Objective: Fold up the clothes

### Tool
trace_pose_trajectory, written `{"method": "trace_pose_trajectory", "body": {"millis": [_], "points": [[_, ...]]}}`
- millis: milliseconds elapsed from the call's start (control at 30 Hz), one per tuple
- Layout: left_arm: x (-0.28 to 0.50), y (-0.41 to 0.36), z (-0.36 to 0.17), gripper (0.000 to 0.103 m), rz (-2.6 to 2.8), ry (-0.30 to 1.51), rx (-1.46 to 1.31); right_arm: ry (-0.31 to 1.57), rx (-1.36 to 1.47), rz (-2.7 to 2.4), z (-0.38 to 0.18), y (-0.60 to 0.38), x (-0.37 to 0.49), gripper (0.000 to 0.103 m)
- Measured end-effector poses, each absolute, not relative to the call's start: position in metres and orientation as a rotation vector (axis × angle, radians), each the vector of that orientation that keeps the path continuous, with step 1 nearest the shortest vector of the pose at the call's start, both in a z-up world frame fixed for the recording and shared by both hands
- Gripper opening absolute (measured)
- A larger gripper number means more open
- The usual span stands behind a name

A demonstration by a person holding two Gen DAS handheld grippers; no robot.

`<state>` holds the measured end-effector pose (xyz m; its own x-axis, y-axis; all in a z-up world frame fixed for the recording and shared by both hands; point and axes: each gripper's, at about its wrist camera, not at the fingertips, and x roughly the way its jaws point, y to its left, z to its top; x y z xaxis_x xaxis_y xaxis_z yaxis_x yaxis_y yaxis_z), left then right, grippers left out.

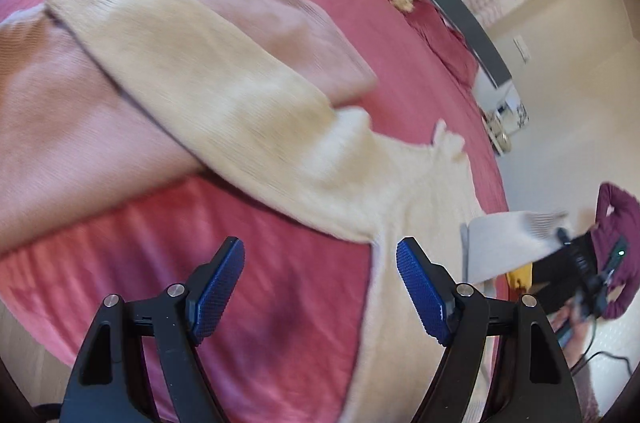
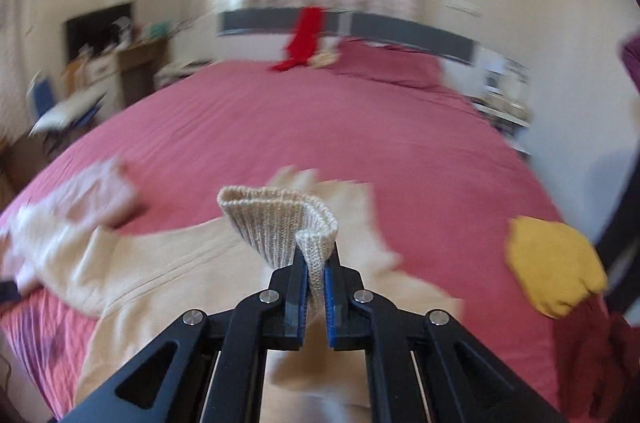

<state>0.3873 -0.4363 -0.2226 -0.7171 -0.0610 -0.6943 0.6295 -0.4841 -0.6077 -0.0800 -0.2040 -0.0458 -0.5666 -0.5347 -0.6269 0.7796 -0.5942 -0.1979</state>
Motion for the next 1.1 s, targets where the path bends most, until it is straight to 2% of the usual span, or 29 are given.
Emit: {"method": "trace_pose_trajectory", "body": {"millis": [300,500,733,767,833,900,1000,1100], "points": [[0.339,-0.383,-0.226,0.080,-2.202,1.269,0.990,0.478,0.790,-2.584,-0.004,-0.021,-0.242,0.006],[0.312,-0.362,-0.233,0.080,-2.176,1.218,1.080,0.320,0.966,-2.775,-0.053,0.064,-0.308,0.006],[0.285,-0.348,-0.249,0.080,-2.174,1.199,1.193,0.257,1.048,-3.069,-0.077,0.166,-0.334,0.008],[0.284,-0.346,-0.250,0.080,-2.180,1.201,1.197,0.254,1.046,-3.093,-0.075,0.174,-0.338,0.010],[0.286,-0.341,-0.247,0.080,-2.200,1.182,1.195,0.305,1.017,-3.084,-0.069,0.176,-0.343,0.022],[0.290,-0.338,-0.243,0.080,-2.218,1.149,1.187,0.342,0.994,-3.069,-0.062,0.177,-0.348,0.023],[0.302,-0.338,-0.237,0.080,-2.226,1.096,1.185,0.229,0.993,-2.986,-0.045,0.173,-0.341,0.023],[0.318,-0.338,-0.231,0.080,-2.232,1.058,1.191,0.135,1.099,-2.655,-0.051,0.144,-0.301,0.026]]}}
